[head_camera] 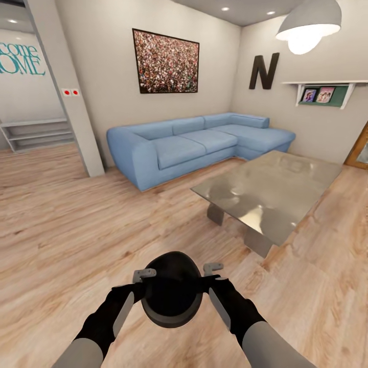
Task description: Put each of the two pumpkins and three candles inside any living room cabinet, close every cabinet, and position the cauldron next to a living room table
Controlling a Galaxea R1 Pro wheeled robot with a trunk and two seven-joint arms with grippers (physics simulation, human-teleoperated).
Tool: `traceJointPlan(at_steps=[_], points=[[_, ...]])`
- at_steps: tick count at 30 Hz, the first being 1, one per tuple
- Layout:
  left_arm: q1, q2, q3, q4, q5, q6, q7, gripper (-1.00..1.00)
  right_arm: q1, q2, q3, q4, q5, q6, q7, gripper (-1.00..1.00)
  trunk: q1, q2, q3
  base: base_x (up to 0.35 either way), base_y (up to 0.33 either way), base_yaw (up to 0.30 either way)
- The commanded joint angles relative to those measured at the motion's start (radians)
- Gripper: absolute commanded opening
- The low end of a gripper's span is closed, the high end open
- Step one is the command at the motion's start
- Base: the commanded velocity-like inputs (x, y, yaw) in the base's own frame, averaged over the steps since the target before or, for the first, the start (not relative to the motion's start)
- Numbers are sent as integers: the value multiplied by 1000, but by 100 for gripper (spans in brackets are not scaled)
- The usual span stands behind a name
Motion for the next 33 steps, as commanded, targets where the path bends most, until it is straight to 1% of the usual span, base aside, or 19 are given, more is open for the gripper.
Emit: traceJointPlan(at_steps=[1, 18, 33], points=[[0, 0, -6, -1, 23, 4, 0, -100, -1, 0, 6, -69, -37, 1, 37, -100, 0, 0, -1, 293, 99, -225], [-1, 0, -6, -1, 22, 4, 0, -100, -1, 0, 6, -69, -37, 2, 37, -100, 0, 0, -1, 293, 142, -271], [-1, 0, -6, -1, 23, 4, 0, -100, -1, 0, 6, -69, -37, 3, 37, -100, 0, 0, -1, 245, 205, -277]])
